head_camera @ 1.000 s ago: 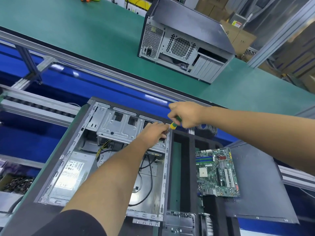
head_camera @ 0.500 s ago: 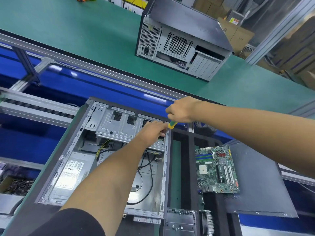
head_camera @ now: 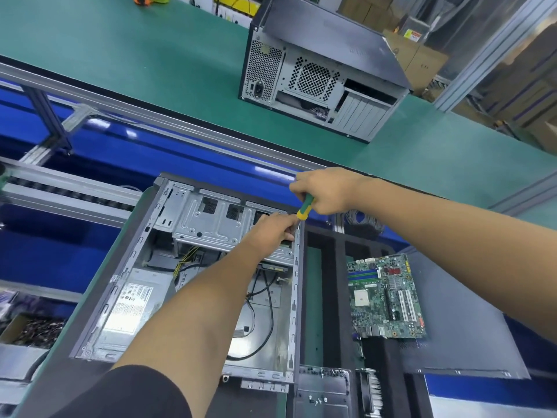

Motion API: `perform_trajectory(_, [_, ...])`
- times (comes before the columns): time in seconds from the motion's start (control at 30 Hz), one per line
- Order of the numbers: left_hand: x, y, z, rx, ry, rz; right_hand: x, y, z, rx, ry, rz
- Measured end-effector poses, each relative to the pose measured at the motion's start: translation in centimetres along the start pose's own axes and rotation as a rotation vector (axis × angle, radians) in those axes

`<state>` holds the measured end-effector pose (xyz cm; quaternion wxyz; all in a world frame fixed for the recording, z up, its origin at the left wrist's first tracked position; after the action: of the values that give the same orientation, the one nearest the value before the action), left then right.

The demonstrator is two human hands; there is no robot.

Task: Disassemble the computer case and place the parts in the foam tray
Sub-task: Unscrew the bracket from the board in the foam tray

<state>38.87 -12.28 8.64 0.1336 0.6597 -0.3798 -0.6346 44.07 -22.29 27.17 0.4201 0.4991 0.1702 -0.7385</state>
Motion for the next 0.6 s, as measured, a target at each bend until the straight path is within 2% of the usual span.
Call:
perform_trajectory(0.07, [-0.1,0.3,0.1,-0.061,-0.031,0.087,-0.2,0.6,0.5,0.032,0.058,-0.062])
perform_trajectory(0.2, [-0.4,0.8,-0.1,-0.461,0.072,0.578,0.5,1.7,1.7,0.111,0.111,-0.2])
perform_trajectory(0.23, [-0.3,0.6,-0.2,-0.489,0.089,0.618,0.9,1.8,1.9,0.13,0.123,-0.241])
perform_trajectory(0.33, [-0.5,1.0,-0.1,-0.523,0.1,0.783,2.2,2.0,2.7,0.194,0.157,-0.339])
perform_trajectory(0.47, [-1.1,1.4,0.2,-0.588,0.076,0.806,4.4,3.0,4.0,0.312,0.275,-0.486])
perform_trajectory(0.6, [-1.5,1.5,0.6,-0.423,-0.003,0.655,8.2,3.2,5.5,0.487,0.401,-0.841])
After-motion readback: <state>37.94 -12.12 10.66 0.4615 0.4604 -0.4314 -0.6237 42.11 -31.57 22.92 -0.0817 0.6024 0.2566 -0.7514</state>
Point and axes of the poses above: each hand's wrist, its own z-axis away from the middle knuckle, its own x-axis out of the palm, y = z × x, the point moved 2 cm from there along -z, towards the middle knuckle, and after that the axes turned 5 degrees about x, right-handed, at the moved point
